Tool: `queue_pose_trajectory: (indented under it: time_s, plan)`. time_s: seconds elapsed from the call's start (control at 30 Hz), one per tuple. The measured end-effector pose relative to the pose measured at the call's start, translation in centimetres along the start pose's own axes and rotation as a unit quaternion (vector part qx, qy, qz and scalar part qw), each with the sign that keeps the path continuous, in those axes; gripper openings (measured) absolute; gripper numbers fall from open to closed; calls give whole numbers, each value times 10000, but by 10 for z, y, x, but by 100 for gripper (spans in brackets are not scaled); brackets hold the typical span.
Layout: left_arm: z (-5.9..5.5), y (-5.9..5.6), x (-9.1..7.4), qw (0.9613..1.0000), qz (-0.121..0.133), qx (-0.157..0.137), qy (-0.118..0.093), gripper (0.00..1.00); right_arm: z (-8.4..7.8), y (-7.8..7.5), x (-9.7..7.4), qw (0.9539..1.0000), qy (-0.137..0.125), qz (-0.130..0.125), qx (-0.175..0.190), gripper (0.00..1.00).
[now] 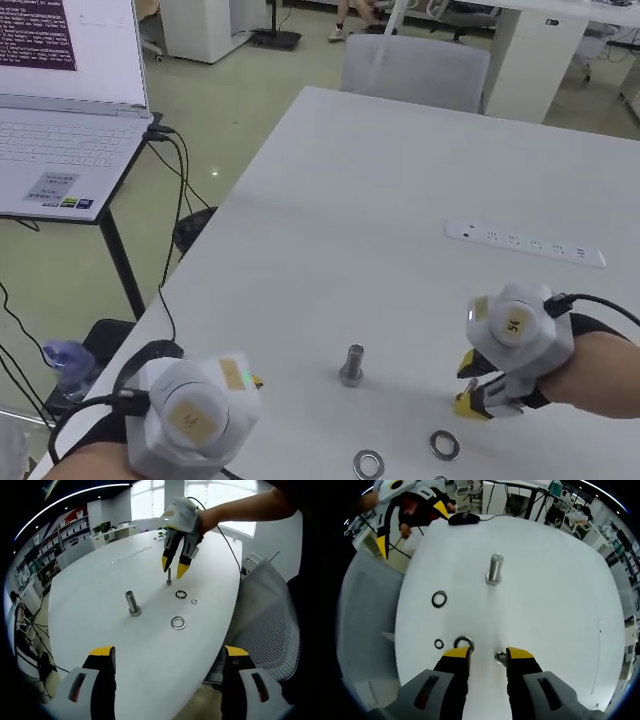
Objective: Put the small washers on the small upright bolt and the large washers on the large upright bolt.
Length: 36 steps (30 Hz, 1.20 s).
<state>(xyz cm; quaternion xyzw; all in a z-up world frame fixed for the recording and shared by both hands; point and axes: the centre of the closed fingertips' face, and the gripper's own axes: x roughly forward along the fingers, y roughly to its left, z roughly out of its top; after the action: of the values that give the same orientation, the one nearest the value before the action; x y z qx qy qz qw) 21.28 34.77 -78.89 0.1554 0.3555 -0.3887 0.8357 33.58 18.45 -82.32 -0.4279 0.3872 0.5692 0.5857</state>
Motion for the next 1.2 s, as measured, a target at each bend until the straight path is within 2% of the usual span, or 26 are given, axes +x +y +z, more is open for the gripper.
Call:
queue_pose_trajectory:
  time_s: [0.17, 0.23, 0.47, 0.6, 0.83, 1.1, 1.2]
  plan:
    - [1, -3, 0, 10000, -12, 26, 0, 87, 2, 11, -3, 9999, -69, 64, -73, 30]
    - [2, -3, -1, 10000, 0, 25, -4, 87, 1, 13, -3, 9998, -33, -34, -178, 29]
    - [2, -5, -1, 10000, 19, 49, 40, 83, -1, 32, 0, 9998, -34, 94, -146, 29]
    - [6, -8, -3, 10000, 16, 49, -28, 83, -4, 43, 2, 9998, -67, 148, -104, 29]
    - [4, -9, -3, 10000, 27, 95, -6, 83, -7, 59, 7, 9997, -70, 220, -85, 29]
    - [-1, -11, -3, 9998, 52, 192, 94, 82, -7, 70, 11, 9996, -55, 256, -40, 29]
    - [1, -12, -3, 9998, 42, 190, 79, 82, -7, 74, 14, 9996, -87, 284, -11, 29]
